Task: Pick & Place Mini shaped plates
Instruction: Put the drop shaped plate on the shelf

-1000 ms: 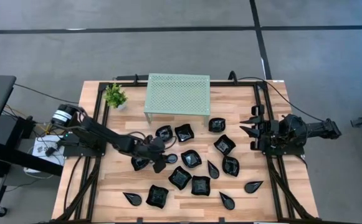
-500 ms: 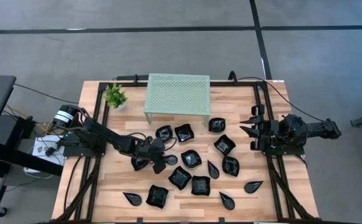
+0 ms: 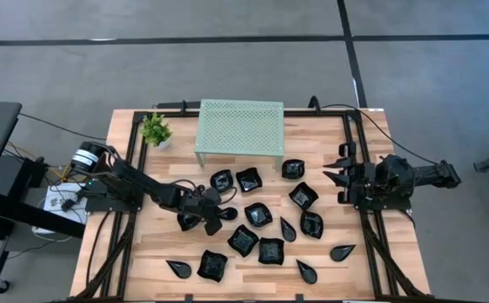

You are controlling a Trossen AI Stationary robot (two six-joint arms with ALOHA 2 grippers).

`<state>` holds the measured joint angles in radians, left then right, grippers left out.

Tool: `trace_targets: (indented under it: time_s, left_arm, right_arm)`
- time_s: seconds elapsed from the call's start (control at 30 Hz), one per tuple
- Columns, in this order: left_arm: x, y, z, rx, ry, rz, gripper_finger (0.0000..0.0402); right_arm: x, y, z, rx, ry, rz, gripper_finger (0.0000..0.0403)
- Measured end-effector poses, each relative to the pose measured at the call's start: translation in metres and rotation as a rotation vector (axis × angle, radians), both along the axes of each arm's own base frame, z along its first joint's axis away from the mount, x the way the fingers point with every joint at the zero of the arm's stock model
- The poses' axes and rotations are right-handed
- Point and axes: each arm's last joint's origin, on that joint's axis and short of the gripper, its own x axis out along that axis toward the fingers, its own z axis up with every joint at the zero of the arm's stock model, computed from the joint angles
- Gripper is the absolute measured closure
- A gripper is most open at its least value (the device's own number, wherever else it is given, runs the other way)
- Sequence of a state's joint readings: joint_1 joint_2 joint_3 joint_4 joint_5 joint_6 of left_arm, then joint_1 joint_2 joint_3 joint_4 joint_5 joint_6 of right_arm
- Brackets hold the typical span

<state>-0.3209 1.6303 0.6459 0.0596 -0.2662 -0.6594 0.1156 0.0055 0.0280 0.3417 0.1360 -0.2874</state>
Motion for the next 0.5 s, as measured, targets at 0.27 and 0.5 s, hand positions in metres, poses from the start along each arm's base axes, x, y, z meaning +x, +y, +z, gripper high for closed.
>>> trace_targets:
  time_s: [0.27,0.5]
  left_arm:
    - [-0.005,0.006,0.068,0.166,-0.256,0.033,0.0397]
    - [-0.028,0.067,0.144,0.395,-0.476,0.241,0.0398]
  right_arm:
    - [0.0,0.0,0.0,0.0,-0.002,0.0,0.0332]
    - [-0.001,0.0,0.003,0.004,-0.029,0.0,0.0332]
